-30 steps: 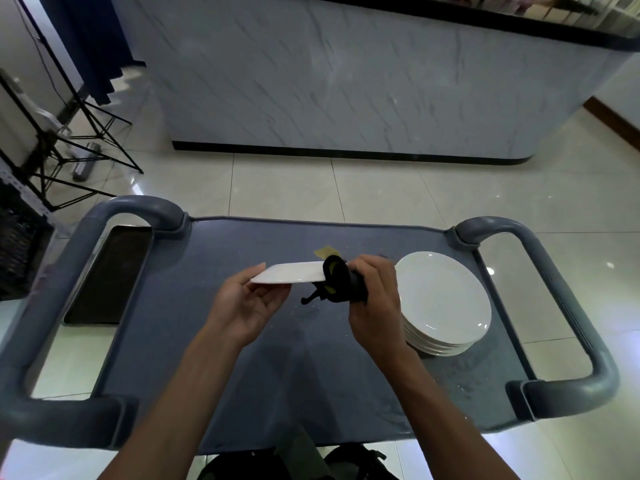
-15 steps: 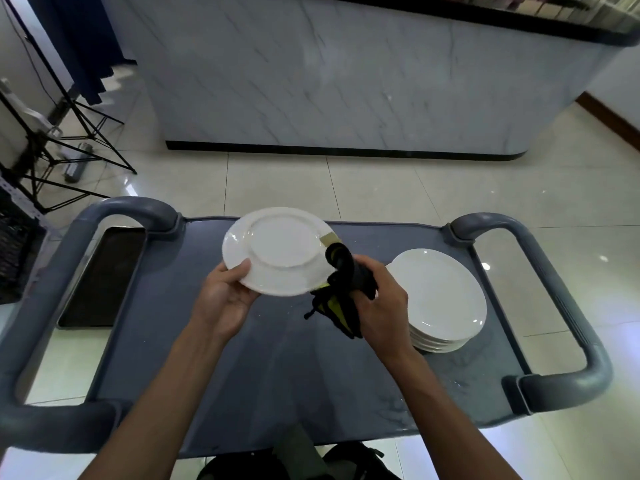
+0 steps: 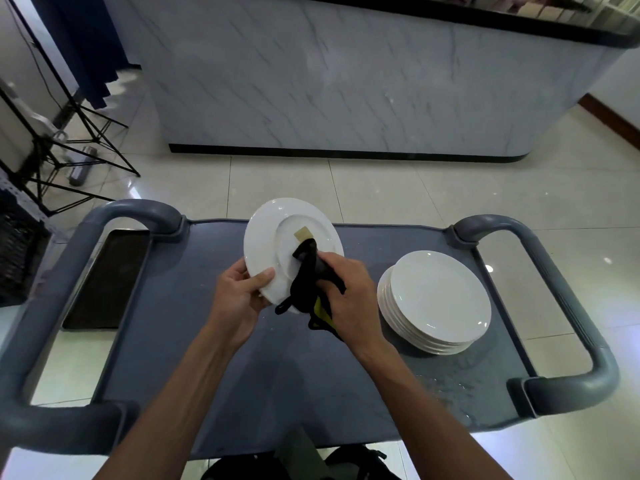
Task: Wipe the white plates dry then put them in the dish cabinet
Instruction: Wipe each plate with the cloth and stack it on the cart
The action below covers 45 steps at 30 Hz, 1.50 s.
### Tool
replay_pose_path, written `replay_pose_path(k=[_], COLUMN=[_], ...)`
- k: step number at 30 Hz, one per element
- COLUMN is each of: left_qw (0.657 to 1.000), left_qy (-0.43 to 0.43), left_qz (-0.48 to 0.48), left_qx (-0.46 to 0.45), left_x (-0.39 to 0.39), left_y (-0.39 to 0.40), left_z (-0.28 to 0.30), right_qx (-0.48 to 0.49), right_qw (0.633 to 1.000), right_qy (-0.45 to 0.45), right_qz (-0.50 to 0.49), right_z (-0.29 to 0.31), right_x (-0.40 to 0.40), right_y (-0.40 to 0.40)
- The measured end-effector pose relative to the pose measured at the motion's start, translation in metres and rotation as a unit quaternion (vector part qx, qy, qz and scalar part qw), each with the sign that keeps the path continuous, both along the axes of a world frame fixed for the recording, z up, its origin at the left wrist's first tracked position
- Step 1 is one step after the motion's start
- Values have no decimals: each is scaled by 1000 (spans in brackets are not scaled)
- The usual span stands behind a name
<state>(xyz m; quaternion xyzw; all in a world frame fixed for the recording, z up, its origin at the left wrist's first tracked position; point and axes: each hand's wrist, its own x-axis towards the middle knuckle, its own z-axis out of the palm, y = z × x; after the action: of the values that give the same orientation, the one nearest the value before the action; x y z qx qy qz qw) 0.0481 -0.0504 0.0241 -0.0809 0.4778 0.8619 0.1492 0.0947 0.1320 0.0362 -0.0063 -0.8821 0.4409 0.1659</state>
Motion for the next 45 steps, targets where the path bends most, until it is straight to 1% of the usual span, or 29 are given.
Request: replay_pose_path(k=[6, 10, 12, 15, 20, 23, 26, 28, 33, 36, 42, 45], left_qw=[994, 991, 989, 988, 987, 987, 988, 990, 995, 998, 998, 997], left_qy=[43, 52, 50, 47, 53, 62, 63, 56, 42, 23, 1, -12], left_qz=[-48, -81, -102, -112, -118, -123, -116, -110, -86, -63, -38, -22], left_qx=[-88, -91, -97, -97, -96, -87, -80, -68, -18, 13, 53, 73], left_x=[5, 9, 11, 12, 12, 13, 14, 15, 17, 16, 13, 12], left_y=[8, 10, 10, 12, 12, 11, 7, 4, -1, -4, -9, -12], left_z=[-2, -2, -4, -6, -2, -2, -3, -4, -2, 1, 1, 1], right_qx=[-6, -46, -51, -9, 47, 83, 89, 84, 37, 31, 52, 32], right_qw=[1000, 998, 997, 999, 997, 994, 994, 995, 997, 997, 997, 998], right_qy=[2, 11, 11, 19, 51, 63, 58, 55, 41, 37, 13, -8], right_qz=[-30, -46, -52, -49, -13, 11, 15, 3, -46, -54, -51, -62], right_z=[5, 11, 16, 21, 29, 29, 29, 28, 30, 31, 33, 33], right_x=[-12, -20, -27, -34, -43, -45, -52, -58, -70, -74, -72, -65], right_y=[-12, -9, -4, -2, -10, -16, -15, -11, 2, 10, 18, 23])
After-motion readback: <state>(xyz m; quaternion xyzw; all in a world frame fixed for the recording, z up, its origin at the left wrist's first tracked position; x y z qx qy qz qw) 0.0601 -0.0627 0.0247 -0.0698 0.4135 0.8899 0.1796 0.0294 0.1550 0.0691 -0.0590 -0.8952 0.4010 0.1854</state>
